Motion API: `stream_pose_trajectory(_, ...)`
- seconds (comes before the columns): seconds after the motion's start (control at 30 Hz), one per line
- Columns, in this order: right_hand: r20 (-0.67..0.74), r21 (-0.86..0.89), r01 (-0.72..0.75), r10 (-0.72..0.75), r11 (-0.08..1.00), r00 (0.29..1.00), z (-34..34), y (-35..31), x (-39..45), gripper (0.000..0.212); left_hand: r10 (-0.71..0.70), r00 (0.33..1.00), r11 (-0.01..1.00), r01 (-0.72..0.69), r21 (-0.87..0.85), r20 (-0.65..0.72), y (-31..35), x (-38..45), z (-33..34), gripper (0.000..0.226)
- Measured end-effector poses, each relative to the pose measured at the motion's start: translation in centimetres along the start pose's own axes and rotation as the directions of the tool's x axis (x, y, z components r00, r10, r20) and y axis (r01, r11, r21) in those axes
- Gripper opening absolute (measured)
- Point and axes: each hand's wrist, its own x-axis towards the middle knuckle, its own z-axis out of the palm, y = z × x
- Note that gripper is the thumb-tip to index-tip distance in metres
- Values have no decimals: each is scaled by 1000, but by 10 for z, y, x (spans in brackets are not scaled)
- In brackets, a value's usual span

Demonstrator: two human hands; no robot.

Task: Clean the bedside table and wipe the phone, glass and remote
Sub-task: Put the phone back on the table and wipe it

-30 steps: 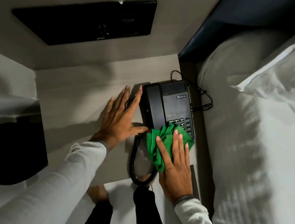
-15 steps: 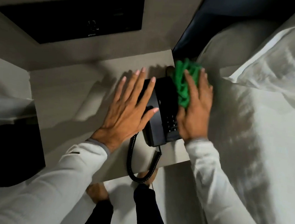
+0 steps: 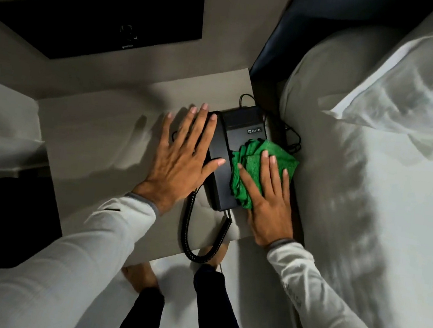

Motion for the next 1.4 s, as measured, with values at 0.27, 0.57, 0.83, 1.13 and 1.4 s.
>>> stream_pose_trajectory(0.27, 90, 96, -186, 178, 978, 980, -9, -29, -67, 77, 4, 999, 1000, -5, 15, 38, 2, -3, -9, 87)
stream_pose_trajectory(0.57, 410, 865, -477, 325, 159, 852, -85, -75, -64, 16, -94, 995, 648, 92, -757, 40, -28, -77, -11, 75)
stream_pose_trajectory(0.83, 585, 811, -585, 22, -21, 811, -61, -219, 52, 35, -328, 601, -690, 375, -620, 729, -101, -165, -31, 41)
stream_pose_trajectory(1.13, 409, 533, -226, -14, 816, 912, -38, -245, 68, 83, -625, 698, 267, 612, -744, 350, -173, -184, -12, 74)
stream_pose_trajectory(1.4, -200, 179, -208, 243, 961, 949, -99, -193, 16, 80, -175, 969, 968, 136, -212, -177, -105, -143, -78, 76)
